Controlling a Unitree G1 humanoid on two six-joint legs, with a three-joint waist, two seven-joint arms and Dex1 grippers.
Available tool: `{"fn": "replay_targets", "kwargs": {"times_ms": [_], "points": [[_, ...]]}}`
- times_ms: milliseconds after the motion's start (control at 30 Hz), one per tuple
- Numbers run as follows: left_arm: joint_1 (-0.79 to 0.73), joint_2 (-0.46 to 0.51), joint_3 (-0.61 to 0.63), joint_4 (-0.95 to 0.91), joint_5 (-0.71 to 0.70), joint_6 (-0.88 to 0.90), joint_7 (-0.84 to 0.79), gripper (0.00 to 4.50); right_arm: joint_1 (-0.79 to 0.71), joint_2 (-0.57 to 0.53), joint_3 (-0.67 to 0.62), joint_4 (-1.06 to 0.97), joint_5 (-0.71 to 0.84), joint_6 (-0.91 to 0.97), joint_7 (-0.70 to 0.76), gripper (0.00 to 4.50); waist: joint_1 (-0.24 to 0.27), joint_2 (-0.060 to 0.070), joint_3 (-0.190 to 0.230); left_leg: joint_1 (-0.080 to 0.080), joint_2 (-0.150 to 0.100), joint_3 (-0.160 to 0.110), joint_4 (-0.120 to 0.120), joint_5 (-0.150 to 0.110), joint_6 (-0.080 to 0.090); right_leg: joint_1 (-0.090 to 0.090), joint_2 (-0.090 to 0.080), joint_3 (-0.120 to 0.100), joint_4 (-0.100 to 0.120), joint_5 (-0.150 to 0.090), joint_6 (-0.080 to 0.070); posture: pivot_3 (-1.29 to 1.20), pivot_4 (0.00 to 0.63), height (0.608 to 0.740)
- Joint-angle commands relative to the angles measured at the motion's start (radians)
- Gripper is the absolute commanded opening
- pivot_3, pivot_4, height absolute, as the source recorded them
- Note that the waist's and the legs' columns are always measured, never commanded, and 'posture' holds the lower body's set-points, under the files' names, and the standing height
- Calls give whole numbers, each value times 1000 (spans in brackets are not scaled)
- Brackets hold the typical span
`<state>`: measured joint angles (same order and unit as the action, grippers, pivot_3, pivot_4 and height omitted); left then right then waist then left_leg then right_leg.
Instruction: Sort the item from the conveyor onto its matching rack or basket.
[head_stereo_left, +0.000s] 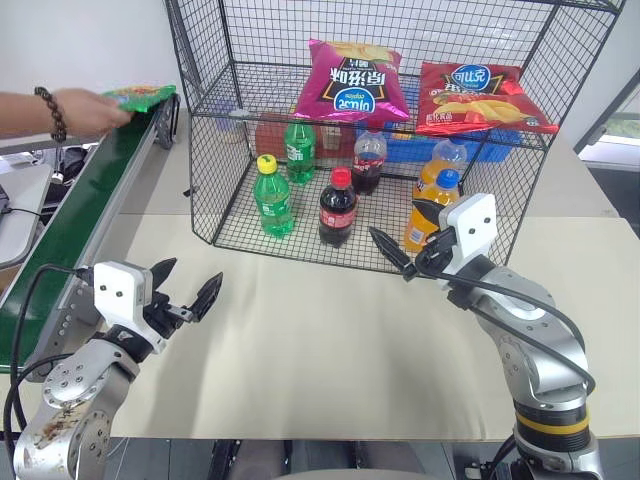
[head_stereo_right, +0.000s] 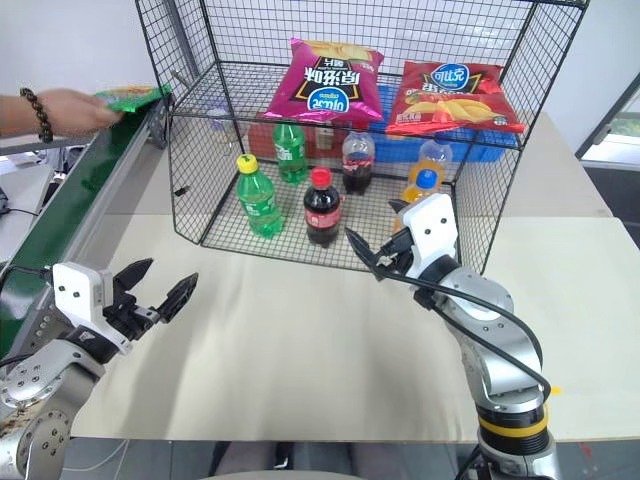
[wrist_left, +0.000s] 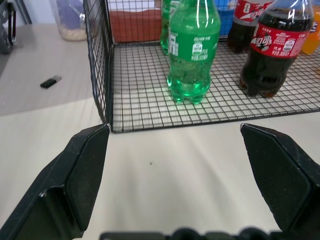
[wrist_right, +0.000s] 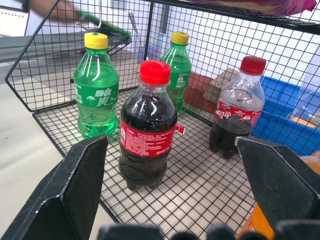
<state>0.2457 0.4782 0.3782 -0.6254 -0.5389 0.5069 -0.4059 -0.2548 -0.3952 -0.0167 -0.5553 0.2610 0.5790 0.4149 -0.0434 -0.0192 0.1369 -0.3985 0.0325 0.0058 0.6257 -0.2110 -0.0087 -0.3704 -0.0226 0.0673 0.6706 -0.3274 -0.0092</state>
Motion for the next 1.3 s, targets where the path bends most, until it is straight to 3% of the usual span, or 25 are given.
{"fn": "replay_targets", "kwargs": {"times_ms": [33,267,567,867,1300], "points": [[17,-5,19,-48,1,-27,5,4446,-21,-10,-8,-33,19,-3,9,4500,1,0,0,0,0,0,0,0,0,0,0,0,0,0,0,0,150,740],[1,-28,72,-50,-46,2,61,4446,-81,-38,3,-5,50,-6,77,4500,0,0,0,0,0,0,0,0,0,0,0,0,0,0,0,0,150,740],[-90,-51,199,-20,-155,35,180,4446,-292,-72,40,80,157,44,220,4500,-1,0,0,0,1,0,0,0,0,0,1,0,0,0,0,0,150,740],[-205,-68,439,49,-461,101,474,4446,-442,-64,61,143,242,68,314,4500,1,0,0,0,1,-2,0,0,0,0,-1,-1,0,0,0,0,150,740],[-231,45,613,346,-939,188,841,4446,-566,-68,86,211,270,20,467,4500,3,-1,0,1,1,-5,1,0,0,0,-2,-5,2,0,0,0,150,740]]}}
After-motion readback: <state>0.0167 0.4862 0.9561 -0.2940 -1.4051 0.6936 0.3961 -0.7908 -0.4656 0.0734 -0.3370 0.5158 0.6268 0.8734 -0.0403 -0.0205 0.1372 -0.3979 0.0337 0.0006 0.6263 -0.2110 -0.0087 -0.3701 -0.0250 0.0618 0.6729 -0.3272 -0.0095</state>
